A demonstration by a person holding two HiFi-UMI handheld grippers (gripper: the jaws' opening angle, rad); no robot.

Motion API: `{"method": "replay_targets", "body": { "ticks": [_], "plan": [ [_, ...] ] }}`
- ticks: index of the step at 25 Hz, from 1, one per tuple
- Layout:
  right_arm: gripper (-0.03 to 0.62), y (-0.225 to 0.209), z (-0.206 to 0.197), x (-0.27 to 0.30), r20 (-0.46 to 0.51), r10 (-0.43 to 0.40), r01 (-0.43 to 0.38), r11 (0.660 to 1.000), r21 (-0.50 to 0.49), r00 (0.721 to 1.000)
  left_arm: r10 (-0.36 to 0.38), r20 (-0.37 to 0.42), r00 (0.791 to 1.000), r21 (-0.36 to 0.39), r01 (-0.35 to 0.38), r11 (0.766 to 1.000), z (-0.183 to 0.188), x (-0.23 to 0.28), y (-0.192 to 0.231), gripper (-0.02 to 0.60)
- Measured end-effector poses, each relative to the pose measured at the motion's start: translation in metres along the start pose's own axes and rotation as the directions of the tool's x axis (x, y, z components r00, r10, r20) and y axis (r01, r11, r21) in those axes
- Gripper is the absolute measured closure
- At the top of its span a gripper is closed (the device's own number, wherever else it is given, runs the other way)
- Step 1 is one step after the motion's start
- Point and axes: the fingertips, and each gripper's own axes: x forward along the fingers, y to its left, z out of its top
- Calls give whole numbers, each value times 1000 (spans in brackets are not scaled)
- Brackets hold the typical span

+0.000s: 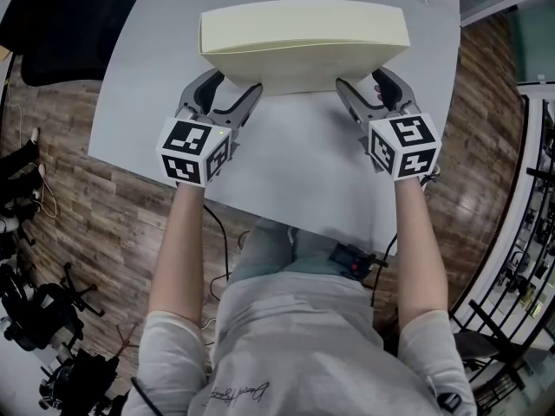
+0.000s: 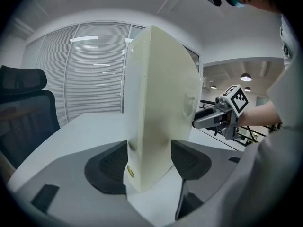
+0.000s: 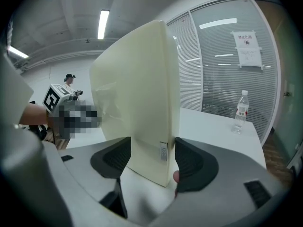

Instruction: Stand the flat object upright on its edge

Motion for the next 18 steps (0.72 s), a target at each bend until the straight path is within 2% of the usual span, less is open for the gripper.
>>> {"method": "replay_targets", "body": {
  "ticks": [13, 18],
  "plan": [
    [309, -7, 0, -16, 2, -30, 30, 1000, 4, 1000, 21, -3, 1000, -4, -21, 1000, 3, -11, -1, 285],
    [309, -8, -3, -31, 8, -69, 69, 997, -17, 998, 22, -19, 1000, 1, -22, 1000, 2, -20, -4, 288]
  ]
}}
